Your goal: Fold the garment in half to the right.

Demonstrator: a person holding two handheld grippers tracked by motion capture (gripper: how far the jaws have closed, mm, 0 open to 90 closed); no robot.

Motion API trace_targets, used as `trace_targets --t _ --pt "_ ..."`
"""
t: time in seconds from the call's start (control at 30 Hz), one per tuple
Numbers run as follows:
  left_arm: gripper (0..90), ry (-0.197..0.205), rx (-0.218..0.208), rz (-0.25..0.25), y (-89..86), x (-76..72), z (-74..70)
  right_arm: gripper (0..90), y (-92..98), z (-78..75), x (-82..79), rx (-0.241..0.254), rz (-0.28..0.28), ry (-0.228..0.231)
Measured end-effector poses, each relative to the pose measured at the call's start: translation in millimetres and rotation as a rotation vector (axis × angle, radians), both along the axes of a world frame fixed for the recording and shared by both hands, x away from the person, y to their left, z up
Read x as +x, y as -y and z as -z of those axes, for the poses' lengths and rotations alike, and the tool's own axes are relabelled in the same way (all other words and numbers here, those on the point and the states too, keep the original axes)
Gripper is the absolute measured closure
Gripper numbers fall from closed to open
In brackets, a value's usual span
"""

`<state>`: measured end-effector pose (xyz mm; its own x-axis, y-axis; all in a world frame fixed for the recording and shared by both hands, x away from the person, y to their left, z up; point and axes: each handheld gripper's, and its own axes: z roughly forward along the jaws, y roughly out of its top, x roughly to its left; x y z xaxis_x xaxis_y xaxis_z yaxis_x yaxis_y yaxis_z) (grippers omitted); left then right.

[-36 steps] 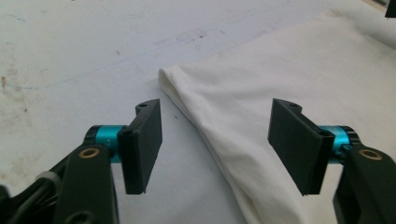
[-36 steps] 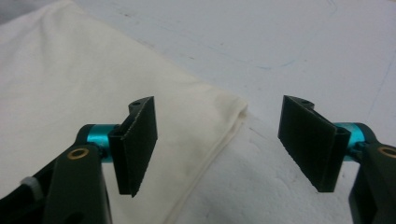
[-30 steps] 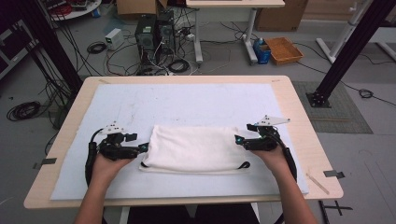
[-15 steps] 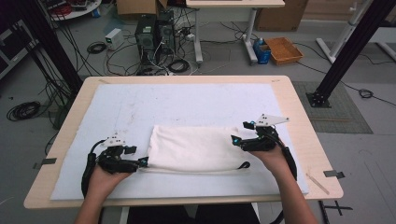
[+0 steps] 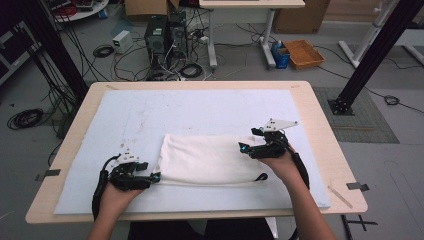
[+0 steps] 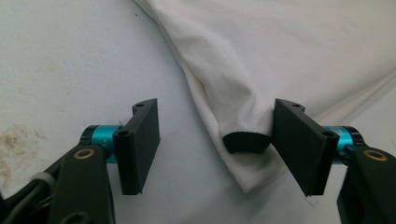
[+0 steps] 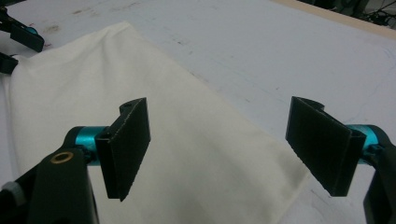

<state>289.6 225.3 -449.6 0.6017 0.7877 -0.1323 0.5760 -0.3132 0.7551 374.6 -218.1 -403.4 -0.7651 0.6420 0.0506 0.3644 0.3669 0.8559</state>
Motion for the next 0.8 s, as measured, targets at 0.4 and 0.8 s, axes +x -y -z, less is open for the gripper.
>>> trace_targets --t 0.4,0.8 --pt "55.4 0.039 0.043 0.052 18.0 -13.7 0.4 22.3 -8.1 -0.2 -2.2 -0.010 -0.021 -0.002" --pt "78.4 0.051 0.018 0.126 18.4 -15.5 1.5 22.4 -51.1 -16.6 13.5 -0.034 -0.105 0.008"
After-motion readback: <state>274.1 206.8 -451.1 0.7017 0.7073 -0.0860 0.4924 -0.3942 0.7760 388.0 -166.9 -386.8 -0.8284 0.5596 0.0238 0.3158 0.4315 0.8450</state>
